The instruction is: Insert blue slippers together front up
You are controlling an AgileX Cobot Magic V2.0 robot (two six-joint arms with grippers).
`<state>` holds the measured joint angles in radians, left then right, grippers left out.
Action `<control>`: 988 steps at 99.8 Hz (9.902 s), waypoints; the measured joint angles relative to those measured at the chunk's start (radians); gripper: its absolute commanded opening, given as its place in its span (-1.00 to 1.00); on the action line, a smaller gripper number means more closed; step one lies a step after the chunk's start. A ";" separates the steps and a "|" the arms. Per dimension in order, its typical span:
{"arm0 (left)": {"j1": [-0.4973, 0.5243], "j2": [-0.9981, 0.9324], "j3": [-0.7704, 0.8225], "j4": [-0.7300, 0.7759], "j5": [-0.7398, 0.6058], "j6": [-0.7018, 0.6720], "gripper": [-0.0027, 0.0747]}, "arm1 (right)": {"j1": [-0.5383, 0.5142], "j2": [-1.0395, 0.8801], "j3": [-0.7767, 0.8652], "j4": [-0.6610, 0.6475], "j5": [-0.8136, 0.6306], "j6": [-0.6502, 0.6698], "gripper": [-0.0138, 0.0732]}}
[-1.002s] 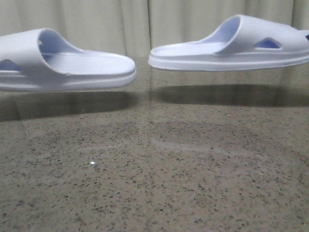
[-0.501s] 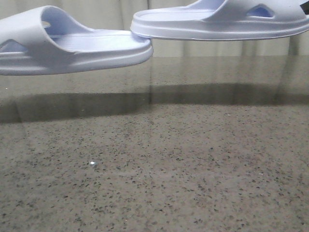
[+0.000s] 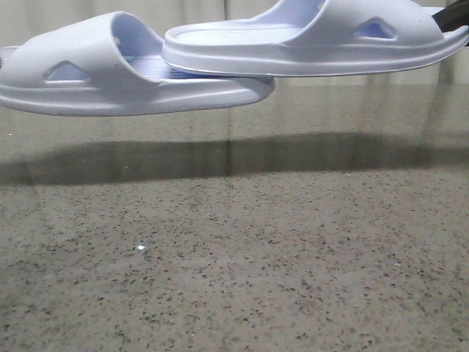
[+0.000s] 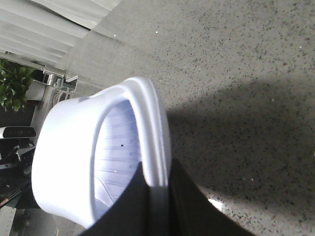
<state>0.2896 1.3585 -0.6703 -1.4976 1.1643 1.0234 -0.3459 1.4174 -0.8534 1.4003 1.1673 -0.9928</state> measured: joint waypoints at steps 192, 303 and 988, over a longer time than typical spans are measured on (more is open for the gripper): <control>-0.181 0.113 0.000 -0.212 -0.055 0.103 -0.89 | -0.022 0.106 -0.008 0.048 -0.003 -0.020 -0.07; -0.045 0.043 -0.271 0.139 -0.021 0.156 -0.12 | -0.098 0.106 -0.010 0.053 0.001 -0.022 -0.32; -0.259 -1.363 0.673 1.507 -1.000 -1.098 -0.89 | 0.391 -1.246 0.858 -1.267 -1.156 0.920 -0.86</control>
<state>0.0305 -0.0044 0.0022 0.0098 0.1640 -0.0748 0.0449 0.1716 0.0046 0.1336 0.0115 -0.0724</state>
